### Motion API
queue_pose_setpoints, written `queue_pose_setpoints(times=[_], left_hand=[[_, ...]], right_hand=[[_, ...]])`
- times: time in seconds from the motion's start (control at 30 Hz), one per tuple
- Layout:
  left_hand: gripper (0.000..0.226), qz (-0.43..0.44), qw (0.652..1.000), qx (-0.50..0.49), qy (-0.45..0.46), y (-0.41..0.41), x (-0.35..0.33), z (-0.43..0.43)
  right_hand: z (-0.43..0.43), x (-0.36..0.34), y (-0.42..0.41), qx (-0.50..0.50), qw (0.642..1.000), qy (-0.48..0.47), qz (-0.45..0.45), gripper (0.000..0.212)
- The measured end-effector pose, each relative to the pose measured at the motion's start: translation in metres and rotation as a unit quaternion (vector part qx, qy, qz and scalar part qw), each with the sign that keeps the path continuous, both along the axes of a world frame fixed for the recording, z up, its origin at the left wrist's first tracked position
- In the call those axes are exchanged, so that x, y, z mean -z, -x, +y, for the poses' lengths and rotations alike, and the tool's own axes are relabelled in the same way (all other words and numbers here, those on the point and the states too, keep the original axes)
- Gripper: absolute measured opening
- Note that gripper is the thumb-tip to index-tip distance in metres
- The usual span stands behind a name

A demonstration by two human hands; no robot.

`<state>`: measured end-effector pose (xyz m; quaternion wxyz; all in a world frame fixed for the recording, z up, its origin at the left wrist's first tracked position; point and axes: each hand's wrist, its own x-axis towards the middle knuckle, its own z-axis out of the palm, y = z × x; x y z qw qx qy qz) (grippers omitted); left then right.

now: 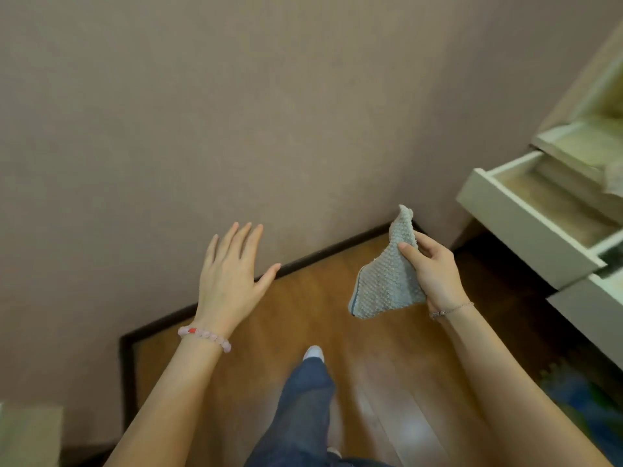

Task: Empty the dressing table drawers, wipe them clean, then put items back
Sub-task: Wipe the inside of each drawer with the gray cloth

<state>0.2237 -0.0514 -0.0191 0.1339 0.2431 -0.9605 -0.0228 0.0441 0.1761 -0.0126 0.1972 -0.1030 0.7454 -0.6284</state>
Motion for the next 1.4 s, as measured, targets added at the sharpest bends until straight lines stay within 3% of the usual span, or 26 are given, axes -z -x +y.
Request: queue_pose_setpoints(times=[0.23, 0.5, 0.67, 0.9, 1.1, 1.4], left_hand=[[0.071, -0.008, 0.986, 0.165, -0.005, 0.179, 0.007, 0.004], [0.070, -0.017, 0.947, 0.318, -0.027, 0.364, 0.004, 0.019], [0.070, -0.027, 0.922, 0.384, -0.031, 0.446, 0.007, 0.044], [0.069, -0.029, 0.901, 0.429, -0.050, 0.539, 0.021, 0.080], [0.069, -0.064, 0.888, 0.453, -0.049, 0.614, 0.031, 0.118], [0.070, -0.092, 0.875, 0.472, -0.051, 0.679, 0.055, 0.165]], right_hand=[[0.048, -0.003, 0.095, 0.150, 0.989, 0.002, -0.012, 0.024], [0.082, -0.007, 0.190, 0.315, 0.949, -0.018, -0.019, 0.031], [0.096, -0.007, 0.232, 0.382, 0.924, -0.001, -0.012, 0.023], [0.121, -0.008, 0.295, 0.414, 0.910, 0.016, -0.007, 0.018], [0.152, 0.000, 0.362, 0.435, 0.900, 0.031, -0.017, 0.027], [0.190, 0.023, 0.419, 0.454, 0.888, 0.034, -0.064, 0.021]])
